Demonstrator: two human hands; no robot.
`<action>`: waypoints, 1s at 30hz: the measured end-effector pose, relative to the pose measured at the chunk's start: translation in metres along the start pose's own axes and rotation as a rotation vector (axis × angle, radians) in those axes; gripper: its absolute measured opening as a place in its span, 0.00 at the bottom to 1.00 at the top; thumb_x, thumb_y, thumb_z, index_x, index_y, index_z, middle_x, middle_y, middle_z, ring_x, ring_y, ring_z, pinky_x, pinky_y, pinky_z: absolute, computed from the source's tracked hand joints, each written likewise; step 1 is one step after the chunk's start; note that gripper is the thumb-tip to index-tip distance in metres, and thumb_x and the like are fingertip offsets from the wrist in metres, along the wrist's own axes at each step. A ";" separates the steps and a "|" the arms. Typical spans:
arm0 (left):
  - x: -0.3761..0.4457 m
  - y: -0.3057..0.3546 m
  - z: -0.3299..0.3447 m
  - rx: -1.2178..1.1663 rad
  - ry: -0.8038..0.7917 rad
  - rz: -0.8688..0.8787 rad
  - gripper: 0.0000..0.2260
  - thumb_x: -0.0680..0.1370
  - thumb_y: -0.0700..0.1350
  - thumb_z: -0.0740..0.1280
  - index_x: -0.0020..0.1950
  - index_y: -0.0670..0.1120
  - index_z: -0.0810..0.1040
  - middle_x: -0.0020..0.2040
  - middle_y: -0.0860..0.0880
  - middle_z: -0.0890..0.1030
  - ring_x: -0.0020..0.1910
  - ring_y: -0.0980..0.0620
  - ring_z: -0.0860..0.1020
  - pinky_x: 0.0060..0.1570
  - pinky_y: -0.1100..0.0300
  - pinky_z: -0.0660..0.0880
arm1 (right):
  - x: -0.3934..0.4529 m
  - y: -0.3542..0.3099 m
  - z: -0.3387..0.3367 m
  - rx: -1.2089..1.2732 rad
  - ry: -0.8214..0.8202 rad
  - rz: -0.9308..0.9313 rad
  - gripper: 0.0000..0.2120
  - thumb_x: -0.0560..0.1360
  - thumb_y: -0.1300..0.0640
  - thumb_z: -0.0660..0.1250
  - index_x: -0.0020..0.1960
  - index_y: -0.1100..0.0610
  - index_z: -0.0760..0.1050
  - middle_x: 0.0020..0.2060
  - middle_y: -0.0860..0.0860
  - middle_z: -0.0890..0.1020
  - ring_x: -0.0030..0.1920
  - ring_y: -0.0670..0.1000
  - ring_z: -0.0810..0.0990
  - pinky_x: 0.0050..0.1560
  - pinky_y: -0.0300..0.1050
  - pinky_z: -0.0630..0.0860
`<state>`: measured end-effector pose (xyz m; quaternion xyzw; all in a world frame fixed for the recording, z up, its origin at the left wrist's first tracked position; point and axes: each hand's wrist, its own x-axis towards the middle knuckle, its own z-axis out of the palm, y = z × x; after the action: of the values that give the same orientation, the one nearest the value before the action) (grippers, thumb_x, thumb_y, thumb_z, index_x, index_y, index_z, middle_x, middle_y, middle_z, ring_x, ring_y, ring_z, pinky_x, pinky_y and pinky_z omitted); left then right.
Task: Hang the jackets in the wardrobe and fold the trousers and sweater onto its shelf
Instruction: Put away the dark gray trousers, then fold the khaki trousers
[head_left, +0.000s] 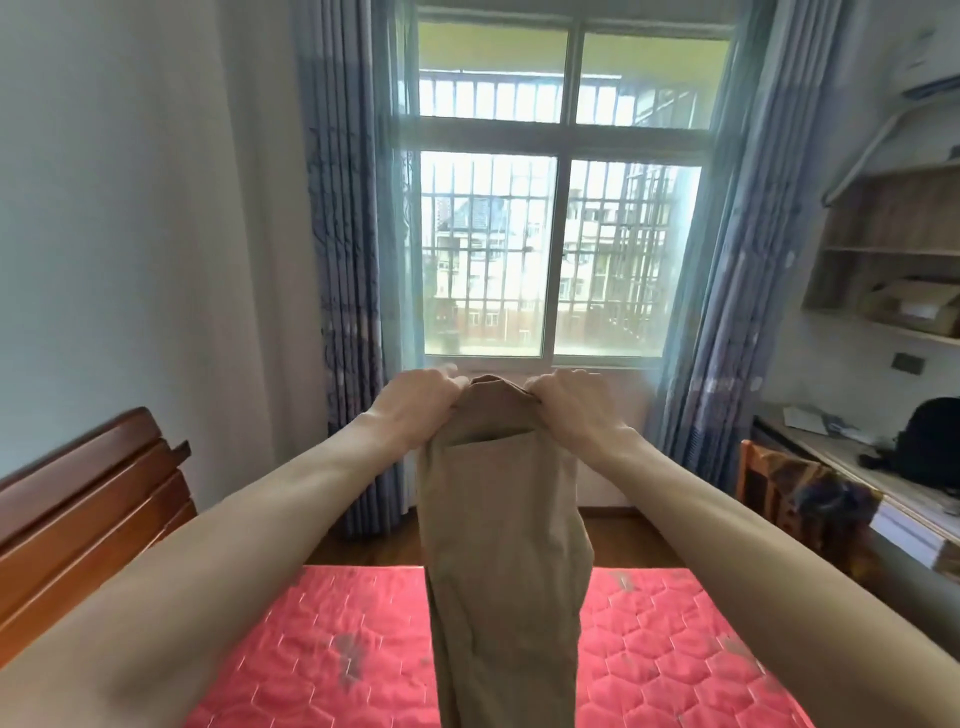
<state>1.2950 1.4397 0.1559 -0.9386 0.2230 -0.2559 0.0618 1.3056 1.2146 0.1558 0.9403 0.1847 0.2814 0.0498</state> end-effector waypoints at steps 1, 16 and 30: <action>0.009 -0.001 0.000 0.034 0.032 -0.009 0.10 0.82 0.34 0.63 0.61 0.43 0.79 0.48 0.48 0.75 0.49 0.43 0.82 0.49 0.47 0.80 | 0.008 0.005 -0.001 -0.016 0.027 -0.007 0.10 0.80 0.60 0.62 0.50 0.51 0.81 0.46 0.52 0.85 0.49 0.59 0.84 0.41 0.48 0.69; -0.048 0.073 0.106 -0.021 0.126 0.169 0.07 0.81 0.38 0.64 0.57 0.41 0.79 0.50 0.43 0.80 0.48 0.41 0.80 0.49 0.46 0.79 | -0.127 0.022 0.098 0.002 0.106 0.055 0.07 0.71 0.58 0.77 0.47 0.52 0.80 0.36 0.48 0.84 0.38 0.56 0.85 0.33 0.47 0.75; -0.360 0.251 0.355 -0.299 -0.317 0.115 0.17 0.61 0.38 0.82 0.43 0.50 0.81 0.40 0.52 0.79 0.37 0.50 0.79 0.34 0.58 0.75 | -0.467 -0.097 0.322 0.220 -0.372 -0.007 0.22 0.49 0.64 0.87 0.35 0.52 0.79 0.27 0.47 0.79 0.25 0.51 0.79 0.24 0.43 0.73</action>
<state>1.1015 1.3783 -0.3707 -0.9516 0.2989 -0.0652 -0.0291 1.0896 1.1323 -0.3710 0.9751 0.2053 0.0812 -0.0189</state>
